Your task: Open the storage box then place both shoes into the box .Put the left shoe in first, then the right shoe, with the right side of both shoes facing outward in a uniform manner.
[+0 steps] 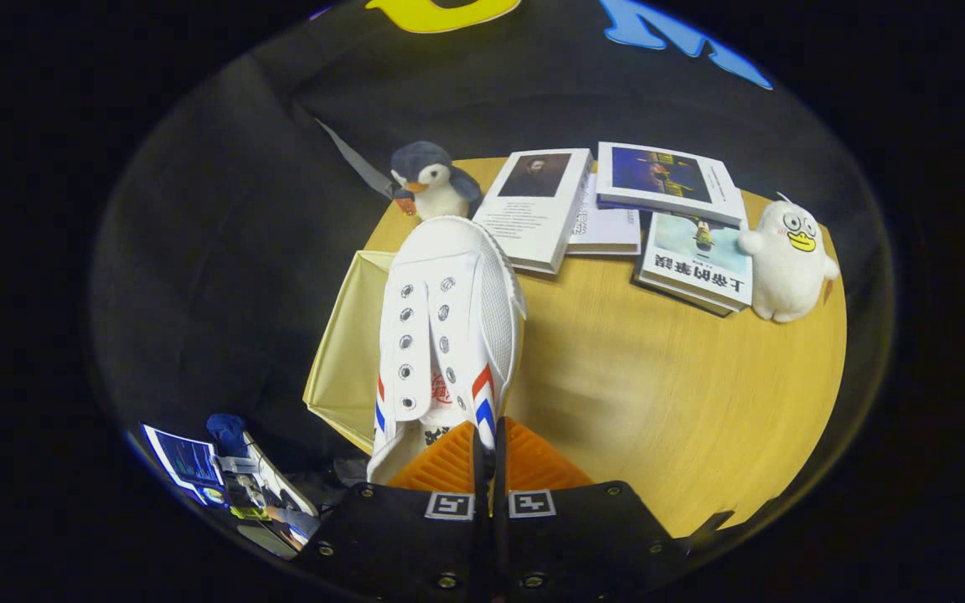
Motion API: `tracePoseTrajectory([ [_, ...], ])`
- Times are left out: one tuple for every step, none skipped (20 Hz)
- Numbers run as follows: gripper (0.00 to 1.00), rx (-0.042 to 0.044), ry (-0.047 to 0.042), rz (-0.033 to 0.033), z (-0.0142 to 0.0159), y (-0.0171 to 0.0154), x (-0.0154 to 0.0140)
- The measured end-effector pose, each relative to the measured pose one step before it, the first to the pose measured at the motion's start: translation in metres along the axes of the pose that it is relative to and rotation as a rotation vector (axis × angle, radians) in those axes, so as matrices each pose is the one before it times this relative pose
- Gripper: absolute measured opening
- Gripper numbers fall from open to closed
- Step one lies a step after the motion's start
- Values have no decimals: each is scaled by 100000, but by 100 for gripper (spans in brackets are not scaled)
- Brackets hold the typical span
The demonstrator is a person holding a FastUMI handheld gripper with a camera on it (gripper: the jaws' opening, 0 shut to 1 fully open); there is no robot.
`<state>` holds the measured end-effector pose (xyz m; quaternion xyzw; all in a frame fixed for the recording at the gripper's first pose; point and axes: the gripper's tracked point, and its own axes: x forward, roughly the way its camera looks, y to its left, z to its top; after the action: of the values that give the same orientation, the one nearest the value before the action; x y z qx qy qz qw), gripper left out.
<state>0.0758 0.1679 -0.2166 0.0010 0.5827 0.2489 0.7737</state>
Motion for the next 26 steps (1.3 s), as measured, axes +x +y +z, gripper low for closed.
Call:
tracePoseTrajectory([
  [1, -995, 524, 413, 385, 825, 383],
  [1, -1139, 618, 455, 352, 818, 486],
  [1, -1012, 564, 169, 349, 706, 422],
  [1, -1195, 713, 242, 273, 660, 407],
  [1, -862, 552, 301, 323, 597, 440],
  [1, -766, 833, 242, 229, 684, 419],
  [1, -923, 752, 163, 299, 504, 442],
  [1, -890, 761, -187, 176, 235, 887],
  [1, -896, 900, -163, 207, 445, 478],
  [1, -531, 789, 15, 159, 575, 541],
  [1, -373, 898, 103, 153, 509, 492],
  [1, -702, 1120, -77, 59, 462, 486],
  [1, -615, 1004, -345, 115, 356, 470],
  [1, -599, 1045, -494, 66, 265, 523],
  [1, -417, 1032, -837, 68, 201, 542],
  [1, -517, 902, -1163, 156, 2, 494],
  [1, -355, 674, -1097, 68, 82, 362],
  [1, -374, 455, -677, 110, 121, 365],
  [1, 197, 215, -387, 124, 104, 218],
  [1, 503, 205, -106, 64, 48, 227],
  [1, 262, 165, -133, 31, -22, 113],
  [1, 218, 11, 411, 20, 95, 158],
  [4, 318, -716, 2726, 120, 518, -87],
  [18, -76, -1119, 2307, 82, 447, -39],
  [28, 159, -2407, 879, 152, -27, 294],
  [53, -835, -2580, -1720, 668, -413, -1404],
])
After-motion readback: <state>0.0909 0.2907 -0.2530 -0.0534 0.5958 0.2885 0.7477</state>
